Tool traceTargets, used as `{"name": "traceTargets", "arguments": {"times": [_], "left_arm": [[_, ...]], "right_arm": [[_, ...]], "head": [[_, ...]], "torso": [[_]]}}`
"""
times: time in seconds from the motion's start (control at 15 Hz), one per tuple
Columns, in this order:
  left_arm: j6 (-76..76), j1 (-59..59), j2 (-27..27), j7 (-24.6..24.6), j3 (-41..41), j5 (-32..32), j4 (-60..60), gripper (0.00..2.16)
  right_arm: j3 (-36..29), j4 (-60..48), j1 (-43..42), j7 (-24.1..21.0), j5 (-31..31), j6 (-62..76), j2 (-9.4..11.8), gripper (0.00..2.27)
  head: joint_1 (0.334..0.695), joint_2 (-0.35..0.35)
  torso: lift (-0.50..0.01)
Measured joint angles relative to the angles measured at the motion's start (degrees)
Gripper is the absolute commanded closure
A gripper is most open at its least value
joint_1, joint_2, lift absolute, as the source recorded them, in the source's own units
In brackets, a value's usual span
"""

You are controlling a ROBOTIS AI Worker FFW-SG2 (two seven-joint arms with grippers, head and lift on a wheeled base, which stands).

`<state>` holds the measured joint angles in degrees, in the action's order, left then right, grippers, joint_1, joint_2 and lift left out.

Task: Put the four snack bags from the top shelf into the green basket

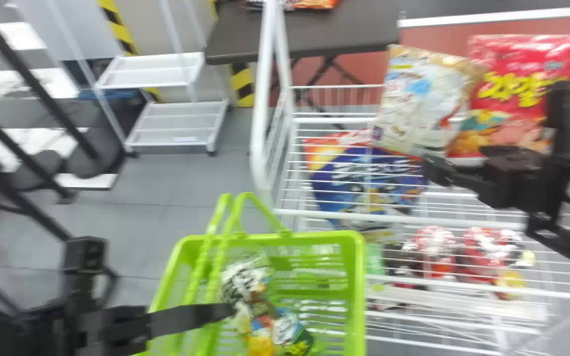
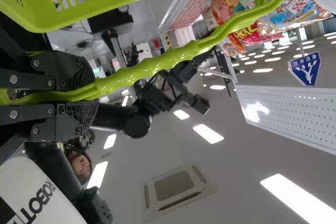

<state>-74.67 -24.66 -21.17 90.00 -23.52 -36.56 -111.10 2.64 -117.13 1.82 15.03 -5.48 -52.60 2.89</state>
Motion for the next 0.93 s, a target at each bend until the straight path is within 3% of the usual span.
{"name": "traceTargets", "arguments": {"times": [0.2, 0.4, 0.47, 0.53, 0.67, 0.73, 0.93], "left_arm": [[0.2, -0.4, 0.1, 0.0, -0.2, -0.1, 0.0, 2.15], [0.3, -0.7, 0.0, 0.0, -0.2, -0.2, 0.0, 2.15], [0.3, -0.8, 0.0, 0.0, -0.2, -0.2, 0.0, 2.15], [0.3, -0.9, -0.1, 0.0, -0.2, -0.2, 0.0, 2.15], [0.3, -0.9, -0.2, 0.0, -0.2, -0.2, 0.0, 2.15], [0.4, -1.0, -0.3, 0.0, -0.2, -0.3, 0.0, 2.15], [0.4, -1.1, -0.5, 0.0, -0.1, -0.3, 0.0, 2.15]], "right_arm": [[0.4, 14.1, -6.5, -0.2, 0.6, 12.4, 0.0, 0.09], [2.5, 24.3, -11.5, -0.1, 0.3, 17.2, -0.1, 0.33], [3.2, 26.5, -12.6, 0.6, 0.3, 17.7, -0.1, 0.57], [3.7, 28.7, -13.5, 2.0, 0.1, 18.2, -0.1, 0.94], [4.4, 31.1, -14.7, 5.2, -0.4, 19.0, -0.2, 2.14], [4.5, 31.6, -14.9, 5.8, -0.6, 19.1, -0.2, 2.25], [4.5, 31.0, -14.0, 5.8, -1.1, 19.1, -0.2, 2.25]], "head": [[0.695, 0.089], [0.695, 0.103], [0.695, 0.110], [0.695, 0.120], [0.695, 0.151], [0.695, 0.155], [0.695, 0.159]], "torso": [[0.000], [0.000], [0.000], [0.000], [0.000], [0.000], [0.000]]}}
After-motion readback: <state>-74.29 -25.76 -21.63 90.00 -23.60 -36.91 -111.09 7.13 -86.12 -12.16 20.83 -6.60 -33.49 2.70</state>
